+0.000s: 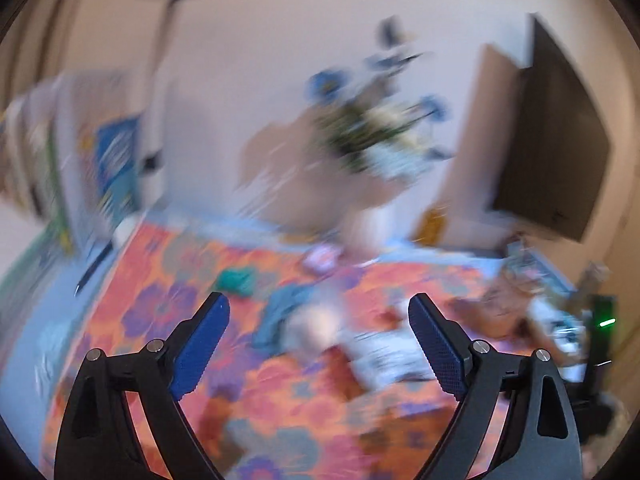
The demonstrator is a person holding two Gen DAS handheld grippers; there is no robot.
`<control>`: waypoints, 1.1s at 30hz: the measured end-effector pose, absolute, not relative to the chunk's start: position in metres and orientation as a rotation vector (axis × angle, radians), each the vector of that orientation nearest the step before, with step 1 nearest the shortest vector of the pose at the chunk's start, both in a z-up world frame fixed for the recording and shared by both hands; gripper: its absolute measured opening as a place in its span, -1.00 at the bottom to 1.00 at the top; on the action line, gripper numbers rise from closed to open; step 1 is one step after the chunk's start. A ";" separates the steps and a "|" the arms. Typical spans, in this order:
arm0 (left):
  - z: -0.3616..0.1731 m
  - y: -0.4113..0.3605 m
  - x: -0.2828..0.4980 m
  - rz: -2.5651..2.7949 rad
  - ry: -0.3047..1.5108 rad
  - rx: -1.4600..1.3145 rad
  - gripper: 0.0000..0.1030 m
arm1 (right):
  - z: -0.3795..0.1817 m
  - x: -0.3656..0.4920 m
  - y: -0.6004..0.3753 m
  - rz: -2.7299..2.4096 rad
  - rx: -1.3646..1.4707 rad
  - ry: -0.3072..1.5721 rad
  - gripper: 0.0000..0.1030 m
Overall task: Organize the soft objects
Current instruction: 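Move left tool to clear bag while right tool approaches white fluffy plush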
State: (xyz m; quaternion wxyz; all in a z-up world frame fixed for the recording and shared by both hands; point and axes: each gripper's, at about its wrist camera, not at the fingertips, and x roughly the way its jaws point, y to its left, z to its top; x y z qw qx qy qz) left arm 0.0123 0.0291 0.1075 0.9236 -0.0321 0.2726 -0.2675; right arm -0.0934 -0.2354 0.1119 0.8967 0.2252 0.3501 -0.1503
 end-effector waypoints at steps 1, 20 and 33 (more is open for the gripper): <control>0.090 0.031 0.020 -0.523 0.594 -0.068 0.74 | 0.101 -0.088 -0.232 -0.304 0.454 0.737 0.26; 0.021 0.032 0.046 -0.452 0.738 -0.015 0.72 | 0.059 -0.070 -0.241 -0.330 0.461 0.795 0.26; 0.057 -0.016 0.076 -0.570 0.759 -0.074 0.72 | 0.107 -0.026 -0.274 -0.338 0.495 0.773 0.56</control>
